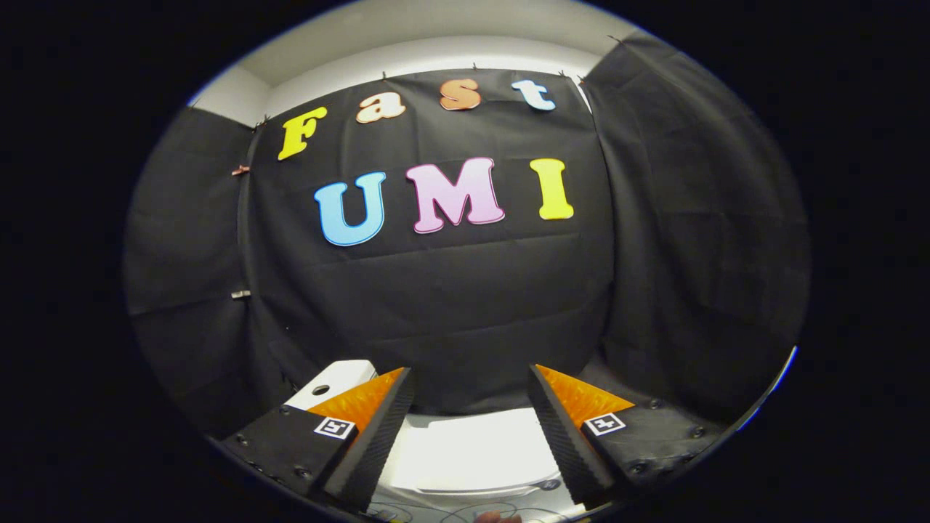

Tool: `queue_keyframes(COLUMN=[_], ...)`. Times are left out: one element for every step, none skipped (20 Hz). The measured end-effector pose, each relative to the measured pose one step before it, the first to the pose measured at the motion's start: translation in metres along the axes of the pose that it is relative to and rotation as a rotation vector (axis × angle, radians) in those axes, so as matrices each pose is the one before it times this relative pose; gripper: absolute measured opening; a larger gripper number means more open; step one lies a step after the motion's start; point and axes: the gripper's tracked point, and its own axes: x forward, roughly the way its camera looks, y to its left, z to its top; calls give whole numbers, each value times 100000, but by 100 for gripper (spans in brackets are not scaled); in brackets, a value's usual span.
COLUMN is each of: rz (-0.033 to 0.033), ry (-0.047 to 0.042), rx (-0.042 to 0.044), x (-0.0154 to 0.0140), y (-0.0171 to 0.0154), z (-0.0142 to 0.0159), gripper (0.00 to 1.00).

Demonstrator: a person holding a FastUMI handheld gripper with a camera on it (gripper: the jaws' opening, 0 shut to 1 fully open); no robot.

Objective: Open the toilet lid.

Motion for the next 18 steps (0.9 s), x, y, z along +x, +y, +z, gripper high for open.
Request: queue_keyframes(rz=[1101,1250,651,-163,-861,-408,-579,-438,-949,-450,-182,-296,-135,36,-15,-597,-645,-486], ry=[2604,2177,2155,2491,2785,2354,2093,2237,2504,2168,1592,1702,1318,1061,1939,1574,1113,1302], rx=[4964,4657,4141,3445,3083,3128,3244,3274,3204,3496,3631,3487,3034,2554,1937,1937,2191,2531], x=[573,514,533,565,583,469,412,445,395,471,310,354,456,410,388,466,513,448], y=[-771,-773,-1043,-1257,-1405,-1333,-1493,-1358,-1509,-1366,-1333,-1249,-1177,-1180,-1325,-1280,-1299,-1198], z=[-1085,-1061,-1123,-1117,-1232,-1045,-787,-939,-981,-756,-765,-661,-625,-474,-687,-556,-387,-365], gripper=[98,99,99,99,98,98,99,99,98,99,98,98,98,98,98,98,98,98])
